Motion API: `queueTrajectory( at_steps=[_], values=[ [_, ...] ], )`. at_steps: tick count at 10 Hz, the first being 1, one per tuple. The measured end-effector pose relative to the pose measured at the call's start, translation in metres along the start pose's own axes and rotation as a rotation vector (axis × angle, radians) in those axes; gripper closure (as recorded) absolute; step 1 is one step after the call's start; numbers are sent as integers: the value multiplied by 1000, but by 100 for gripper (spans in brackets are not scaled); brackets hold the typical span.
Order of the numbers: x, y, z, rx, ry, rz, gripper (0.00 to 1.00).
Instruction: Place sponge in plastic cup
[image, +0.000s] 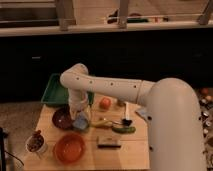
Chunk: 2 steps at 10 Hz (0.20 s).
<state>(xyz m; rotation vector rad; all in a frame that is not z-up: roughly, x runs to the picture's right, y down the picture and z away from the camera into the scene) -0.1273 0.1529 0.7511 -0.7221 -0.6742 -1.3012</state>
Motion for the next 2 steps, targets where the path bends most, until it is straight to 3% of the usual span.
queueTrajectory(
  at_steps=[2],
  values=[
    [0, 1, -1, -1, 3, 5, 20]
  ],
)
